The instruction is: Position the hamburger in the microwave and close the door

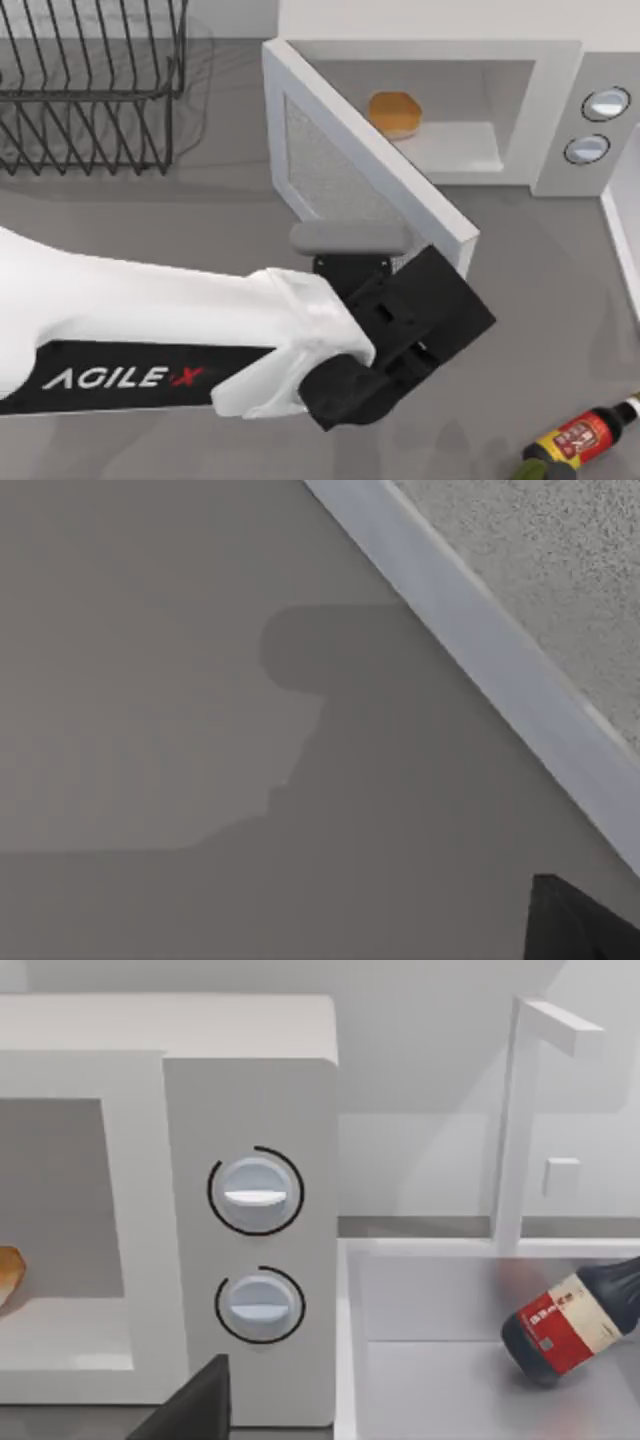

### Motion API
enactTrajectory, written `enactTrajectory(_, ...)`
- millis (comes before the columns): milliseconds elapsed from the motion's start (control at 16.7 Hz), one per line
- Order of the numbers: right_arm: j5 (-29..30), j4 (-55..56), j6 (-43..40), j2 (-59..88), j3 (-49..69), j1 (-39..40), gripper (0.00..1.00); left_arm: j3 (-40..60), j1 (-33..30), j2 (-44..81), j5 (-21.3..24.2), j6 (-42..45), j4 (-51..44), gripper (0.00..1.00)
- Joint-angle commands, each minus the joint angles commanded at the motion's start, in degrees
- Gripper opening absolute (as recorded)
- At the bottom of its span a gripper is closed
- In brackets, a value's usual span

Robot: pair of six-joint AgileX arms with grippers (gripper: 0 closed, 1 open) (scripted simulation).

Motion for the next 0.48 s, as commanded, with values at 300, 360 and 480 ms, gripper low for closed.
enactTrajectory(300,0.0,0.0,0.0,0.0,0.0,0.0,1.00,4.5,-1.7,3.1,-2.0,-2.0,-1.8,0.00)
enactTrajectory(360,0.0,0.0,0.0,0.0,0.0,0.0,1.00,4.5,-1.7,3.1,-2.0,-2.0,-1.8,0.00)
enactTrajectory(480,0.0,0.0,0.0,0.0,0.0,0.0,1.00,4.5,-1.5,3.0,-1.9,-2.0,-1.8,0.00)
